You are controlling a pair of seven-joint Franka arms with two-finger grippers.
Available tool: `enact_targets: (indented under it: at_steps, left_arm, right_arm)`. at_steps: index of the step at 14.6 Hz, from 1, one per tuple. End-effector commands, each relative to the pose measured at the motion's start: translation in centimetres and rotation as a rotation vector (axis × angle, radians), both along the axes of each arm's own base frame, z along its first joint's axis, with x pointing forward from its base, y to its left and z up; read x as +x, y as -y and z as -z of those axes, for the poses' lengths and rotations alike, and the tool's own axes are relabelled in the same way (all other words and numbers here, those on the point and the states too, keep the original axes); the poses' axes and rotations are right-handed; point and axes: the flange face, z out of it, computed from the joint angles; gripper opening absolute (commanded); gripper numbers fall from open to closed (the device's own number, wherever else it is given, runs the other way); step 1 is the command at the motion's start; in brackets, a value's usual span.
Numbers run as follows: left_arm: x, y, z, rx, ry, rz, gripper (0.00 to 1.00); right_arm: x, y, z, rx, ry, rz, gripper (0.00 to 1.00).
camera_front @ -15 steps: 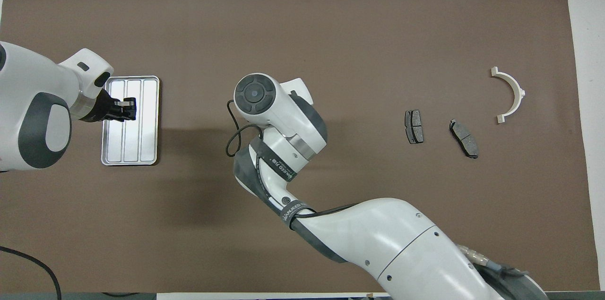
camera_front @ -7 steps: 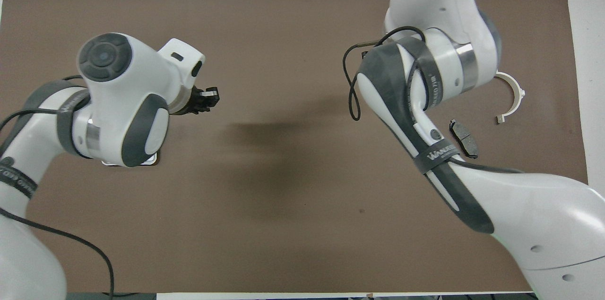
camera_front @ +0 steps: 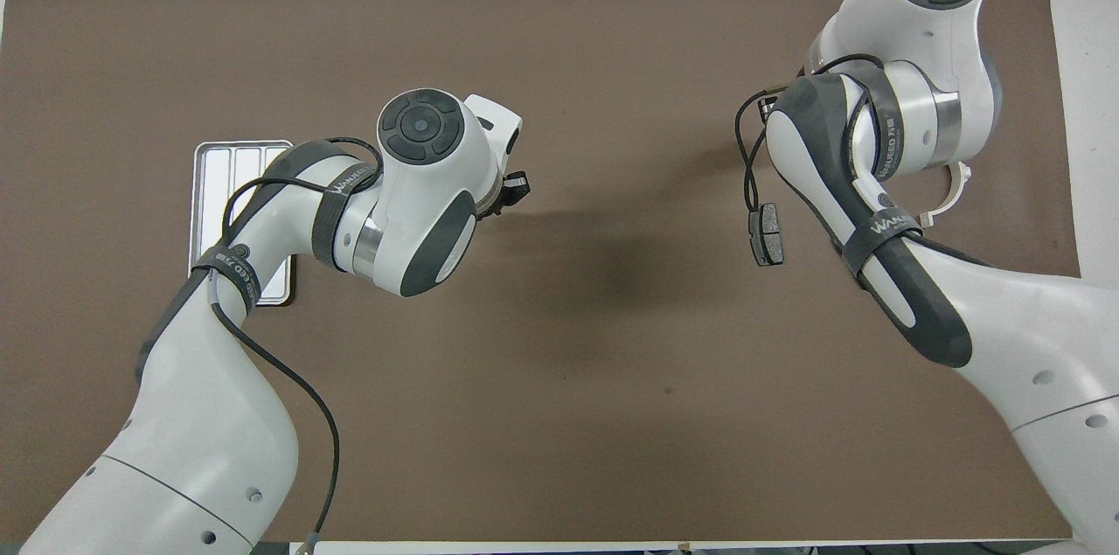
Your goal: Place bearing gear from tray to pile
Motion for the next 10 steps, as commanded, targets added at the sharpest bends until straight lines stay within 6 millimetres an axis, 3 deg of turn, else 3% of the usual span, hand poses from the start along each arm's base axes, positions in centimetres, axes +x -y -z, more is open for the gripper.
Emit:
enact_targets:
  at_steps: [1,7,10]
  left_arm:
    - [-0.3,-0.9,0.5,0.000,0.020,-0.021,0.06]
    - [-1.3,-1.3,2.2,0.005,0.017,-0.022,0.11]
    - [-1.6,-1.5,2.5,0.005,0.018,-0.023,0.16]
  right_arm:
    - [-0.4,2.2,3.0,0.021,0.036,-0.049,0.00]
    - [-0.1,3.9,6.9,0.031,0.090,-0.075,0.00]
    - [-0.3,4.6,7.4,0.031,0.086,-0.069,0.00]
